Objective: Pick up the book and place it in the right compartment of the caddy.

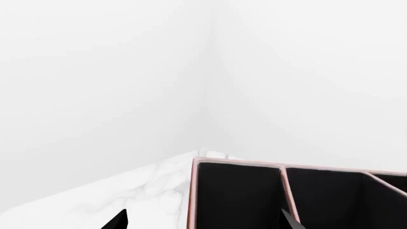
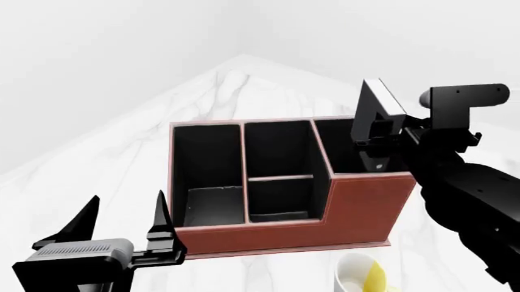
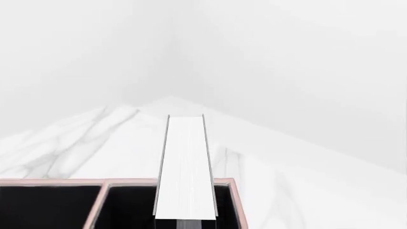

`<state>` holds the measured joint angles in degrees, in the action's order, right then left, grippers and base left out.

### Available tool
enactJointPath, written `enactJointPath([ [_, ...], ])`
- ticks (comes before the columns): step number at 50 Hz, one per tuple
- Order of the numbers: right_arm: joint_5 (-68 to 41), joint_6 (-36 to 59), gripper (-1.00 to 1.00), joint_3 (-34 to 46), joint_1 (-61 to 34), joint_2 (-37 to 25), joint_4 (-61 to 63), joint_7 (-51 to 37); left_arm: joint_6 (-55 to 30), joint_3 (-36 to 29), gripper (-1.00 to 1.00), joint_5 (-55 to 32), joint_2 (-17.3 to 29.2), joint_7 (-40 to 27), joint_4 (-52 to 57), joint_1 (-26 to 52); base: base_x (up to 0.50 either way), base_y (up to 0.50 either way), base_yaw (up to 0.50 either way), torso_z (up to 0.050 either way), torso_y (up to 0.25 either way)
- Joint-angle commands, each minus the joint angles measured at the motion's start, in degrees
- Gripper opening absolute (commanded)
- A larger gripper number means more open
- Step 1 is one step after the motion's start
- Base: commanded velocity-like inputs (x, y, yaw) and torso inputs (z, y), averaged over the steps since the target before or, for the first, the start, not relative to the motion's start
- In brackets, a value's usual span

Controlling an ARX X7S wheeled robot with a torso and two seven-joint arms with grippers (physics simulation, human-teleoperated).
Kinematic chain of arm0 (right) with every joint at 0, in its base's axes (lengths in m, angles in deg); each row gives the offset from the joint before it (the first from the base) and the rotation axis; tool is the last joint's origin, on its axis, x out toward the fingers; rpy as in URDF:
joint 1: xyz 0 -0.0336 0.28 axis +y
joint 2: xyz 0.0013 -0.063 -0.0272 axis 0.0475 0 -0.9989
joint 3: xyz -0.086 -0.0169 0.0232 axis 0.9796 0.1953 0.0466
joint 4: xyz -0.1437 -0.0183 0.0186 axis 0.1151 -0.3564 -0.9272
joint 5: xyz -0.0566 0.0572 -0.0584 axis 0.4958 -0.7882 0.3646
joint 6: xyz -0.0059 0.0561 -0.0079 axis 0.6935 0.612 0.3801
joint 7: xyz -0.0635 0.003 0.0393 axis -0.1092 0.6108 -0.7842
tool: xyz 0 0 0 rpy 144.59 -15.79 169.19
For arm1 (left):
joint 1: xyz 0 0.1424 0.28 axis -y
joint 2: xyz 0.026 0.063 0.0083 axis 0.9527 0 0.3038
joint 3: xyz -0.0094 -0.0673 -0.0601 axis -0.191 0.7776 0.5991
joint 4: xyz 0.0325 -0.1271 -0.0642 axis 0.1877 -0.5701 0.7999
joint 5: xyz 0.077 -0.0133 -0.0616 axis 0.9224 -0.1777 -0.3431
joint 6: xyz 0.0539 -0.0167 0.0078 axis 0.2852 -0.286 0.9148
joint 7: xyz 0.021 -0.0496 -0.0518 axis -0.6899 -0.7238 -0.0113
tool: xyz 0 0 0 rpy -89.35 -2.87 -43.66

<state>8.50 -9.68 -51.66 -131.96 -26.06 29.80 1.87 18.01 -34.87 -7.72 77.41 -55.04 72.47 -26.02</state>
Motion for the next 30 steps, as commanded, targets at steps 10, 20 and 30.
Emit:
enactJointPath([
  [10, 4.6, -2.6, -1.00, 0.1, 0.9, 0.8, -2.9, 1.7, 0.3, -0.2, 1.00, -0.1, 0.2, -0.2, -0.2, 0.1, 0.00, 0.00, 0.00, 0.001, 0.001],
  [20, 5.3, -3.8, -1.00, 0.4, 1.6, 1.2, -4.6, 2.2, 0.4, -0.3, 1.00, -0.1, 0.2, -0.2, -0.4, 0.1, 0.00, 0.00, 0.00, 0.000, 0.002],
  [30, 5.7, -4.5, -1.00, 0.6, 2.0, 1.4, -5.3, 2.5, 0.5, -0.3, 1.00, -0.2, 0.4, -0.3, -0.5, 0.2, 0.00, 0.00, 0.00, 0.000, 0.001],
])
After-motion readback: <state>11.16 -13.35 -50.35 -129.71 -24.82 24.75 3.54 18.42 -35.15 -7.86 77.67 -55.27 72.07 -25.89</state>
